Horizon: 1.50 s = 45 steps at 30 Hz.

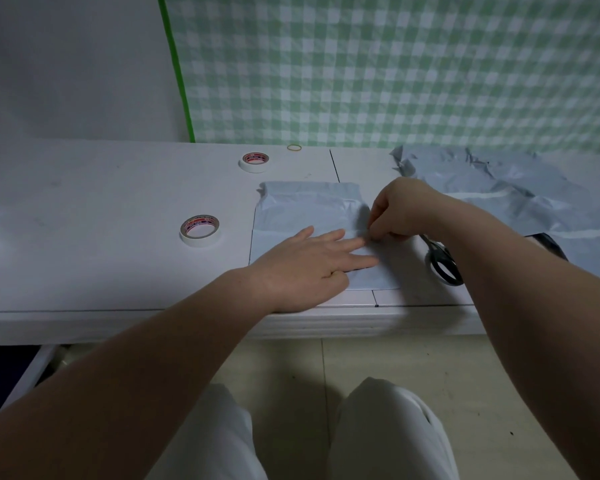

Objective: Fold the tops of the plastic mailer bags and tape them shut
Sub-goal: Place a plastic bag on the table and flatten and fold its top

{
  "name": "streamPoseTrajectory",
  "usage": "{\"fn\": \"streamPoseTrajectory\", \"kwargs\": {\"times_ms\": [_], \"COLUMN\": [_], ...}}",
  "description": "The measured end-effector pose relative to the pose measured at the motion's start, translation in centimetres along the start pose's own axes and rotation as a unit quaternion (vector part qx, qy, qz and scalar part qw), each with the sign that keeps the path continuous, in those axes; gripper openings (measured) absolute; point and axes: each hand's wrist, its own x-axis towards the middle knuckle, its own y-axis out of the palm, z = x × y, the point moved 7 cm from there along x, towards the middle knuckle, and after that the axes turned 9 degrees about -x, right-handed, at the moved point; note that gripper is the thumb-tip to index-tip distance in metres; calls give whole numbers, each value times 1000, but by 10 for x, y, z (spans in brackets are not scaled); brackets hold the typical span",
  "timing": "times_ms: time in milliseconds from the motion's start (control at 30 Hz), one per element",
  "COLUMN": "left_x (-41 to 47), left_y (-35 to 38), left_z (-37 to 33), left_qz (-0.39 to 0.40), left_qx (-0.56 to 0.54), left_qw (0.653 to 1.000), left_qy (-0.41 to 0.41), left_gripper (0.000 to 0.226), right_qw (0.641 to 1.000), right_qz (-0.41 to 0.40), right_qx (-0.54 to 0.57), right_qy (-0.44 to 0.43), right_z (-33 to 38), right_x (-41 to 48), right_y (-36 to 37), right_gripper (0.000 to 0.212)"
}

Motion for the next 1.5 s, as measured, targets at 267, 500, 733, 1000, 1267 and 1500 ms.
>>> {"fn": "streamPoseTrajectory", "kwargs": {"times_ms": [267,500,733,1000,1267,1500], "left_x": [1,0,1,1,3,-11], "left_y": [0,0,0,-3,-4,-1], "left_z": [0,-1,-1,-4,10,27], "left_qz": [-1,-1,2,-18,-54,-66], "left_qx": [6,5,12,15,-56,1], "left_qw": [1000,1000,1000,999,996,997], "left_qy": [1,-5,-3,32,-36,-48], "left_gripper": [55,54,54,58,59,64], "right_qw": [998,982,980,888,945,975], "right_qz": [-11,-10,-142,-131,-136,-107], "right_qx": [-54,-188,-125,439,290,157], "right_qy": [6,22,65,39,-72,-117], "right_z": [-3,7,-7,17,38,50], "right_x": [-1,-3,-4,-39,-58,-58], "right_y": [-1,-2,-8,37,32,41], "right_gripper": [21,18,25,25,42,43]}}
